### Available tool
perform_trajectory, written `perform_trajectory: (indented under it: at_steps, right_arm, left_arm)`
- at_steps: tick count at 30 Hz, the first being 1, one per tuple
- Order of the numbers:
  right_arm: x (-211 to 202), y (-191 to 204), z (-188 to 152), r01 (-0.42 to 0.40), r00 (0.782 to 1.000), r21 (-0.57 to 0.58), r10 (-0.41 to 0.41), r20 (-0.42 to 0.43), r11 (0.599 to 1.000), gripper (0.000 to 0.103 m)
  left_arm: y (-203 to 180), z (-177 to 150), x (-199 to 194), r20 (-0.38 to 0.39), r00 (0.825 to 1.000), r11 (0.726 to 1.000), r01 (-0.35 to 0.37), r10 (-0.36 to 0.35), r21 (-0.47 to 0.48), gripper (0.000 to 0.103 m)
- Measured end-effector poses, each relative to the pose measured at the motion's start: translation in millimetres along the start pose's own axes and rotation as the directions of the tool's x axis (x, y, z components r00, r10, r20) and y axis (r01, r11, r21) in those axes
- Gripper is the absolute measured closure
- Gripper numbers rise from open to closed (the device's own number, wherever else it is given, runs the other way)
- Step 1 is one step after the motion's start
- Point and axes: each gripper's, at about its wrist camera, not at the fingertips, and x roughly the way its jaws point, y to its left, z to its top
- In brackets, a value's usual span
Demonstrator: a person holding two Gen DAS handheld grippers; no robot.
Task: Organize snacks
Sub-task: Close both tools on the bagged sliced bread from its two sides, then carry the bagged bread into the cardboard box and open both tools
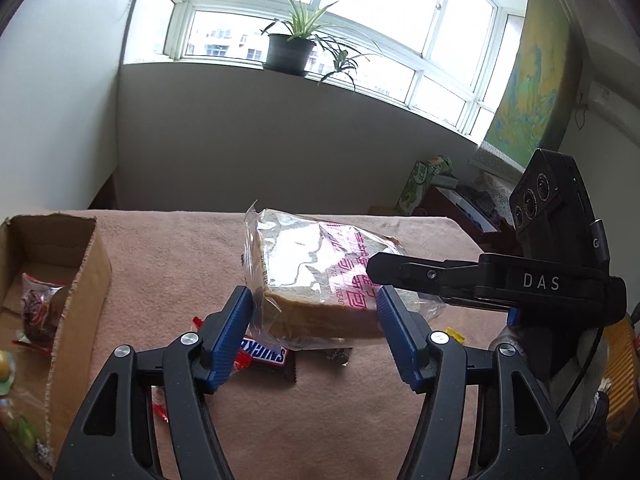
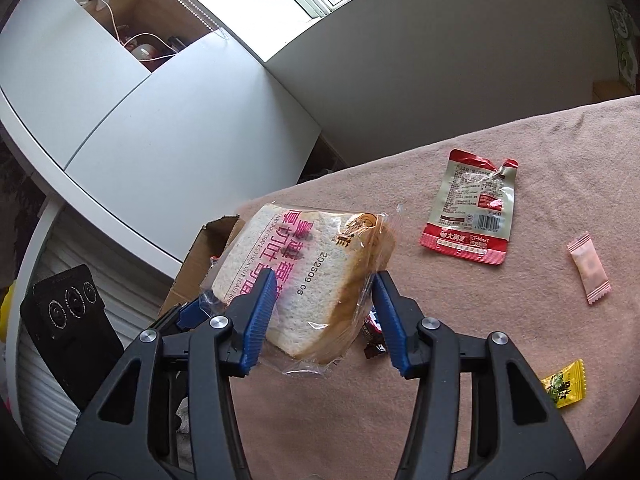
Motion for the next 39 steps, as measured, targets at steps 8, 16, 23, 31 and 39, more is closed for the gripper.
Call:
perform_trajectory:
  at_steps: [8, 16, 23, 31, 39]
  right_arm:
    - [17, 34, -2, -0.031, 0.999, -0.056, 0.03, -0.018, 0.998, 0.051]
    - [41, 72, -6, -0.065, 0.997, -0.102, 0.061, -0.04, 0.993, 0.051]
    - [72, 108, -15, -0.104, 0.992, -0.142, 0.093, -0.081, 0.984, 0.051]
    - [108, 142, -22, -0.141, 0.985, -0.177, 0.119, -0.127, 0.974, 0.051]
    - [145, 165, -30, -0.171, 0.974, -0.193, 0.136, -0.183, 0.966, 0.051]
  left_arm:
    - [18, -3, -28, 0.051, 0.998, 0.999, -0.034, 0.035, -0.026, 0.039]
    - [42, -10, -58, 0.095, 0.992, 0.995, -0.077, 0.082, -0.059, 0.039]
    - [75, -18, -84, 0.126, 0.984, 0.987, -0.115, 0.129, -0.11, 0.039]
    - [110, -29, -109, 0.149, 0.97, 0.971, -0.165, 0.191, -0.17, 0.039]
    - [146, -39, -128, 0.152, 0.961, 0.954, -0.194, 0.232, -0.227, 0.039]
